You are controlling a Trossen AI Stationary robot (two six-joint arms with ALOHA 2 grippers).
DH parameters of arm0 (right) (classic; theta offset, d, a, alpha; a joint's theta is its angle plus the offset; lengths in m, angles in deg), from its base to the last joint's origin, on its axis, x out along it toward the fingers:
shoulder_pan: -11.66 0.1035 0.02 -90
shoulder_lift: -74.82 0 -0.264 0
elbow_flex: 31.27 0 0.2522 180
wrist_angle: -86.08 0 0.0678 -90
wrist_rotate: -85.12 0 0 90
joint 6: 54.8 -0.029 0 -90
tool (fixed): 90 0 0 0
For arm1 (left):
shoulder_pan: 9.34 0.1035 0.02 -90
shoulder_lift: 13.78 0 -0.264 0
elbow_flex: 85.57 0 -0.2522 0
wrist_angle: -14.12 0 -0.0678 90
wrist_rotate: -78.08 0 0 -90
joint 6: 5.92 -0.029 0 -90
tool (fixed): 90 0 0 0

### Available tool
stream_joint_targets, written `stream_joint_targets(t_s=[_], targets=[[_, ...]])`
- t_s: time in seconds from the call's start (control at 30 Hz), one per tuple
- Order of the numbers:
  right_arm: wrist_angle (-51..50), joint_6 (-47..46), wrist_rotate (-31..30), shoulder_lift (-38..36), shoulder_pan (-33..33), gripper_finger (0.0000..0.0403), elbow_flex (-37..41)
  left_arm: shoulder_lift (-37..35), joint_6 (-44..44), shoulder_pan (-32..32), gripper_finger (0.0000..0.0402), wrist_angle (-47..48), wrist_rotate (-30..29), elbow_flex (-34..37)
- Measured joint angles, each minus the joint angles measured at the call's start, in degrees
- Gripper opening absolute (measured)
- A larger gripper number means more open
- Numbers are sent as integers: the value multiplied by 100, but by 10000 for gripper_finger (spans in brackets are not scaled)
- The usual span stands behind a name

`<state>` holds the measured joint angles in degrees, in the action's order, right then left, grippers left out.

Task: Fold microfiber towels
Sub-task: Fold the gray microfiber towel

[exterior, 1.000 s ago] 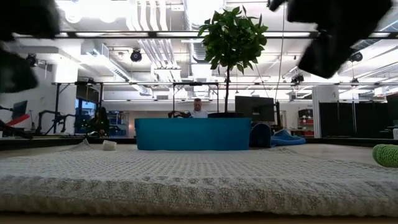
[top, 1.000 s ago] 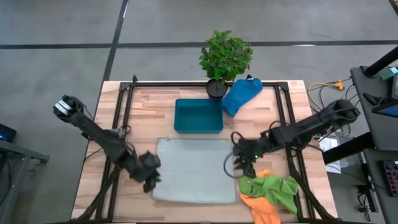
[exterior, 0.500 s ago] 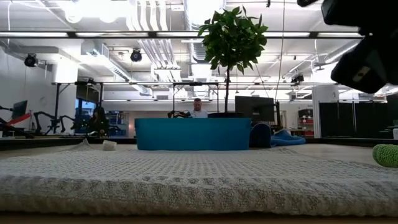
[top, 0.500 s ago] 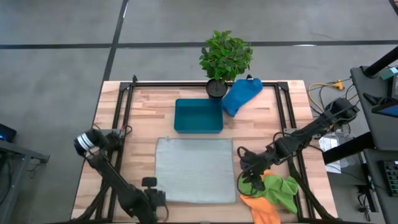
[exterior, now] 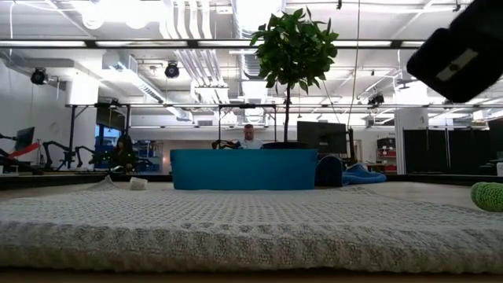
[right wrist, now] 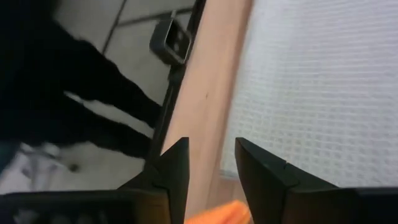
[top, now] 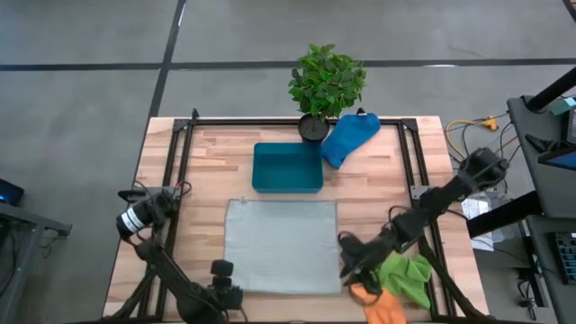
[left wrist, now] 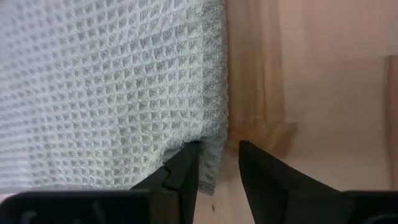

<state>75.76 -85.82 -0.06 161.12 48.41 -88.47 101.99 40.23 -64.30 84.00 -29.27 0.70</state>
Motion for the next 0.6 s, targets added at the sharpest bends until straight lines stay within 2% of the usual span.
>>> stream_joint_targets(t_s=[0.13,0.23,0.47,0.6], targets=[[-277,293,-411,731,241,132,-467,-1,2,-189,99,-14,-257,37],[-1051,527,-627,1265,300,129,-978,0,5,-284,99,-22,-436,64],[-2165,1005,-637,2308,315,110,-2181,6,4,-388,99,-3,-816,124],[-2646,1069,-599,2509,329,96,-2610,4,119,-431,99,-21,-872,175]])
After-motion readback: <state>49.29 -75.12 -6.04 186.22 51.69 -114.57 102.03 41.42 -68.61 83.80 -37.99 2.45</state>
